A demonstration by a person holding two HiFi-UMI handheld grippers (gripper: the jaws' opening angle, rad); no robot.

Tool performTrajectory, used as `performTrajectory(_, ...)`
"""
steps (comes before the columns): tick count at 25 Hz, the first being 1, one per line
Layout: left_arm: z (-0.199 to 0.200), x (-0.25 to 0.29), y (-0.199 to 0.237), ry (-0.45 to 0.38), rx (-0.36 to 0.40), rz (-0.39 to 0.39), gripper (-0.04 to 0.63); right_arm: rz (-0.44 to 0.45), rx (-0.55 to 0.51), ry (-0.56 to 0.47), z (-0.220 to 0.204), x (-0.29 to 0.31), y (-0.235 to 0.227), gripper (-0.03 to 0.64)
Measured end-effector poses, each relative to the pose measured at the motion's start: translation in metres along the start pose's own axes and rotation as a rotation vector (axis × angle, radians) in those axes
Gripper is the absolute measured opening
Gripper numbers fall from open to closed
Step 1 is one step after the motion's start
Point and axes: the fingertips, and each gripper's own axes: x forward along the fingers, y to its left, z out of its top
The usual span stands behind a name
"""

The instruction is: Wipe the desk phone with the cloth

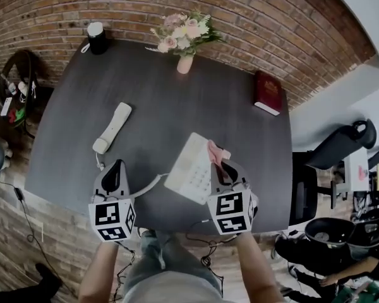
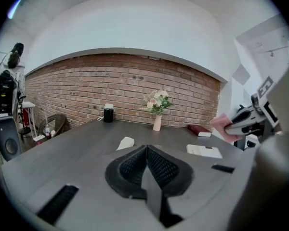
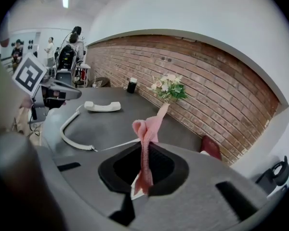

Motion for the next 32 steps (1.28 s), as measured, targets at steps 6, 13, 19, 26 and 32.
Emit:
performTrajectory(6,-0.009,0.007,0.012,0.018,-0.007,0.025,0.005,0.030,-0.142,0.107,-0.006,0.030,0.002,0.018)
performTrajectory(13,-0.020,0.016,0.024,0.039,-0.030,0.047,0.005,0.066,-0.228,0.196,-0.012,0.062,0.008,0.018)
performTrajectory(19,-0.022,0.027,0.029,0.048,-0.046,0.054,0.005,0.100,-0.246,0.248,-0.021,0.084,0.008,0.018)
performTrajectory(26,-0.025,0.041,0.027,0.060,-0.062,0.041,0.005,0.123,-0.278,0.302,-0.025,0.103,0.007,0.018)
performTrajectory(32,-0.023,0.047,0.022,0.053,-0.056,0.025,0.005,0.144,-0.283,0.341,-0.030,0.114,0.008,0.018)
